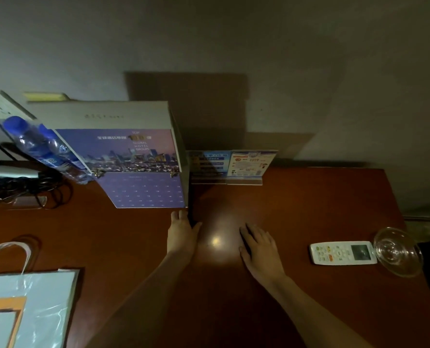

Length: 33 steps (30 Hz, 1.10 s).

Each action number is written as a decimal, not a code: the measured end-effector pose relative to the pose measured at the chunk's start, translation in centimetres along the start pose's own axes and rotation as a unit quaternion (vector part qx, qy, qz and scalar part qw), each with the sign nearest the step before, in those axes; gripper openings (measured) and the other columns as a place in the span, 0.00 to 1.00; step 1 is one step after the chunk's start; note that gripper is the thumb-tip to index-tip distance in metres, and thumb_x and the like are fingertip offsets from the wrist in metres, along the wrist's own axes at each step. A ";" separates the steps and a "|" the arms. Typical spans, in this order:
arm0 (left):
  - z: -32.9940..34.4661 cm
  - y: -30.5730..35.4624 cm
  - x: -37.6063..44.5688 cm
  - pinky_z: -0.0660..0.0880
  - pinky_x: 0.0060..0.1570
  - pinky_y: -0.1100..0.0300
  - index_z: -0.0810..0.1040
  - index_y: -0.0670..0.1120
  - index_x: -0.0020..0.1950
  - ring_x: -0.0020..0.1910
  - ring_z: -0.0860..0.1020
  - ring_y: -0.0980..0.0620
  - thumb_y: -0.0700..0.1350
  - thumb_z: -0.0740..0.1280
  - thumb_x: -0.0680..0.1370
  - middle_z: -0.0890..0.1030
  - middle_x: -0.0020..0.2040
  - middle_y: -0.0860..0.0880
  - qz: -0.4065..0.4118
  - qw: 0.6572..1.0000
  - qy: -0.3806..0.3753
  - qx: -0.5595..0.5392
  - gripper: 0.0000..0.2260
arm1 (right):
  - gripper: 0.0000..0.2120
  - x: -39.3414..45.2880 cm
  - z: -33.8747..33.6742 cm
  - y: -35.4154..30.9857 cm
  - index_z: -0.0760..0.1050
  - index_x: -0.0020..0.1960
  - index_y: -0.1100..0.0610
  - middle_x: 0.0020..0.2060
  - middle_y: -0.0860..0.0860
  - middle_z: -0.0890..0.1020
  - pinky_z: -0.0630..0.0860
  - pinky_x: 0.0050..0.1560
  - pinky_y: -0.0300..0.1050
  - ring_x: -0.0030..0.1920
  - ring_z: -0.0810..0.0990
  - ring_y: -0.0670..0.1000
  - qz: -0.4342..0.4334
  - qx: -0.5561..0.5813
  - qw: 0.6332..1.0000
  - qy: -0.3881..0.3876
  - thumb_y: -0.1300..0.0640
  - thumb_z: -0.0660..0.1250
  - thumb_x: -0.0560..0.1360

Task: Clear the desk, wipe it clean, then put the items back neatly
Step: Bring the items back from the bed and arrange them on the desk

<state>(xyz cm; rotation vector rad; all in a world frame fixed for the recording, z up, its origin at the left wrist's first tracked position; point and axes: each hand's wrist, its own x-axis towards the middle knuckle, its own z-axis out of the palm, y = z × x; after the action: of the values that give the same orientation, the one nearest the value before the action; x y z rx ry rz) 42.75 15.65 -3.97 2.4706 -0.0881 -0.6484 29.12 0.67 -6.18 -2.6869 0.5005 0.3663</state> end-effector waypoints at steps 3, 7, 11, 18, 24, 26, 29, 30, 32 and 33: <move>0.0 0.1 0.3 0.72 0.61 0.53 0.64 0.42 0.72 0.65 0.71 0.43 0.46 0.66 0.78 0.65 0.69 0.43 -0.004 1.000 0.011 -0.012 0.24 | 0.24 0.1 -0.6 0.1 0.76 0.64 0.54 0.64 0.52 0.77 0.67 0.61 0.49 0.63 0.77 0.54 0.010 0.006 0.999 -0.033 0.47 0.55 0.74; 0.2 0.2 0.6 0.73 0.60 0.52 0.66 0.41 0.71 0.64 0.72 0.42 0.47 0.67 0.77 0.66 0.68 0.42 0.000 1.000 0.017 -0.019 0.24 | 0.26 0.1 -0.7 0.4 0.66 0.73 0.54 0.73 0.52 0.66 0.55 0.69 0.48 0.73 0.65 0.54 -0.013 0.010 0.999 -0.042 0.47 0.52 0.77; -0.3 -0.1 -0.5 0.75 0.56 0.51 0.67 0.41 0.68 0.61 0.73 0.42 0.47 0.68 0.76 0.67 0.67 0.42 -0.015 0.998 0.046 -0.048 0.24 | 0.26 -0.1 -0.7 0.9 0.51 0.78 0.52 0.77 0.49 0.50 0.46 0.74 0.45 0.77 0.48 0.49 -0.025 -0.009 0.999 -0.043 0.50 0.53 0.82; -0.9 -3.0 -7.5 0.75 0.59 0.56 0.67 0.43 0.70 0.64 0.73 0.46 0.48 0.63 0.79 0.66 0.70 0.43 0.008 0.987 -0.050 0.151 0.20 | 0.15 -4.2 -1.2 1.1 0.69 0.65 0.57 0.64 0.53 0.70 0.66 0.59 0.41 0.63 0.68 0.52 0.031 -0.006 0.998 -0.062 0.55 0.56 0.80; 1.8 -3.0 -14.6 0.73 0.56 0.58 0.72 0.45 0.64 0.60 0.74 0.48 0.47 0.64 0.78 0.71 0.64 0.46 0.072 0.955 -0.105 0.266 0.15 | 0.13 -12.0 -1.4 3.1 0.71 0.63 0.59 0.61 0.55 0.73 0.71 0.58 0.43 0.60 0.73 0.54 0.097 0.007 0.992 -0.080 0.58 0.57 0.79; 2.7 -2.3 -16.2 0.75 0.53 0.58 0.73 0.46 0.62 0.58 0.76 0.49 0.45 0.66 0.77 0.73 0.61 0.47 0.110 0.946 -0.113 0.284 0.14 | 0.14 -14.9 -1.5 3.7 0.72 0.62 0.59 0.61 0.55 0.73 0.71 0.58 0.44 0.60 0.73 0.54 0.132 0.019 0.989 -0.070 0.59 0.57 0.79; 4.0 -0.5 -18.1 0.75 0.47 0.60 0.74 0.47 0.58 0.48 0.76 0.51 0.43 0.64 0.78 0.75 0.51 0.50 0.183 0.926 -0.129 0.305 0.09 | 0.14 -19.5 -1.5 4.5 0.71 0.63 0.59 0.63 0.56 0.72 0.69 0.61 0.45 0.63 0.71 0.55 0.180 0.029 0.982 -0.044 0.60 0.56 0.79; 4.5 0.1 -18.7 0.74 0.45 0.61 0.73 0.47 0.55 0.44 0.75 0.53 0.44 0.63 0.78 0.73 0.45 0.52 0.211 0.918 -0.131 0.310 0.06 | 0.14 -21.2 -1.5 4.6 0.70 0.64 0.60 0.64 0.56 0.72 0.69 0.61 0.46 0.64 0.71 0.56 0.201 0.035 0.978 -0.036 0.59 0.56 0.79; 5.3 1.2 -20.2 0.74 0.45 0.60 0.73 0.47 0.52 0.44 0.74 0.52 0.45 0.62 0.79 0.73 0.43 0.52 0.268 0.895 -0.143 0.327 0.04 | 0.15 -24.6 -1.4 4.7 0.69 0.66 0.60 0.66 0.56 0.70 0.69 0.63 0.46 0.65 0.70 0.55 0.245 0.051 0.968 -0.008 0.59 0.56 0.80; 6.0 1.6 -21.0 0.74 0.49 0.58 0.74 0.46 0.54 0.49 0.76 0.50 0.47 0.62 0.79 0.76 0.49 0.50 0.299 0.880 -0.151 0.336 0.07 | 0.15 -26.3 -1.3 4.6 0.69 0.65 0.59 0.65 0.56 0.71 0.70 0.62 0.46 0.64 0.71 0.55 0.267 0.061 0.962 0.010 0.59 0.56 0.80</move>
<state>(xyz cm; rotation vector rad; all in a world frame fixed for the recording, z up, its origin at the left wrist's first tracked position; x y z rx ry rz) 21.55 15.43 1.69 2.6990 -1.3451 -0.7996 3.78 3.81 1.82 -2.4025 1.2175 0.4333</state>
